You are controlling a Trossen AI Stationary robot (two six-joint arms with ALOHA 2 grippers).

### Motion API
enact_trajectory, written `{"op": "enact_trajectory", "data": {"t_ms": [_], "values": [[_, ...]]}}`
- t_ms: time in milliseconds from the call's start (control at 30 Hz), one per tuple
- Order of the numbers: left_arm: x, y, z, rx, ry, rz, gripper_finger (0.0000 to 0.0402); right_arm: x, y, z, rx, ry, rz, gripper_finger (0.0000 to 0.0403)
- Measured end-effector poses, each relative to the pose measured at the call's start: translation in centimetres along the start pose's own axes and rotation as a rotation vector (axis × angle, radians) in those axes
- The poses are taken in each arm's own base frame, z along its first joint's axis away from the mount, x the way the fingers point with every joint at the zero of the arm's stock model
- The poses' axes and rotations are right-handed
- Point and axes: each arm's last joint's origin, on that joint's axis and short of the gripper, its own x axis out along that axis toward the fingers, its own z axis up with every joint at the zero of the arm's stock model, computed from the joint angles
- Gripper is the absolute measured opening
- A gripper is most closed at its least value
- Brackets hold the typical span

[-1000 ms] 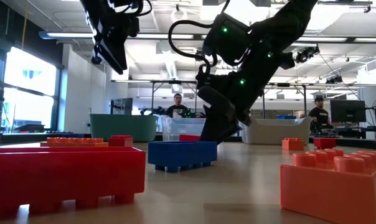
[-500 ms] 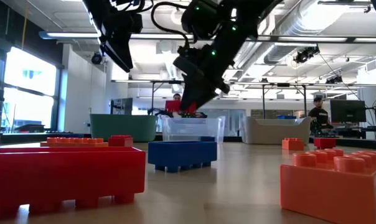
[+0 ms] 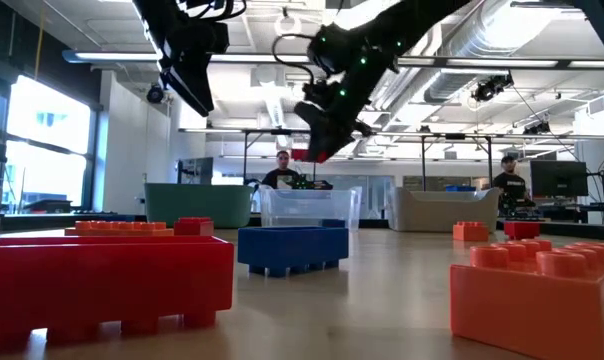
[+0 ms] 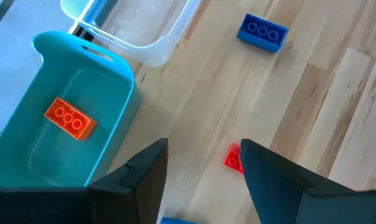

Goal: Sort & place blocks by color
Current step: Put the red game piece into the transparent bin, then put the blue game piece into the gray bin

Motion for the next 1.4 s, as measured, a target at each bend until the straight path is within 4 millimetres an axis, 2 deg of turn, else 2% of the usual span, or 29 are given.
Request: {"op": "enact_trajectory", "data": {"t_ms": [133,267,433,633,833,1000,1067,1300,1400], "values": [[0.0,0.0,0.0,-0.025,0.000,0.000,0.0188,0.8,-2.7,0.2,0.046,0.016,-0.025,0.0116],[0.0,0.0,0.0,-0.026,0.000,0.000,0.0188,2.2,-4.4,-0.2,0.063,0.055,-0.002,0.0116],[0.0,0.0,0.0,-0.029,0.000,0.000,0.0188,4.1,-4.7,-1.2,0.075,0.111,0.037,0.0116],[0.0,0.0,0.0,-0.051,0.000,0.000,0.0188,4.8,-4.5,-1.8,0.102,0.154,0.075,0.0116],[0.0,0.0,0.0,-0.051,0.001,-0.003,0.0188,4.9,-4.5,-1.9,0.121,0.166,0.072,0.0118],[0.0,0.0,0.0,-0.058,0.001,-0.003,0.0188,4.7,-4.3,-1.8,0.199,0.166,0.065,0.0191],[0.0,0.0,0.0,-0.070,0.002,-0.003,0.0188,4.4,-4.3,-1.6,0.229,0.157,0.065,0.0209],[0.0,0.1,0.0,-0.105,-0.002,0.038,0.0188,2.8,-4.2,-0.9,0.272,0.123,0.077,0.0211],[0.0,0.2,0.0,-0.113,-0.003,0.075,0.0189,2.1,-3.5,-0.6,0.259,0.108,0.088,0.0206]]}}
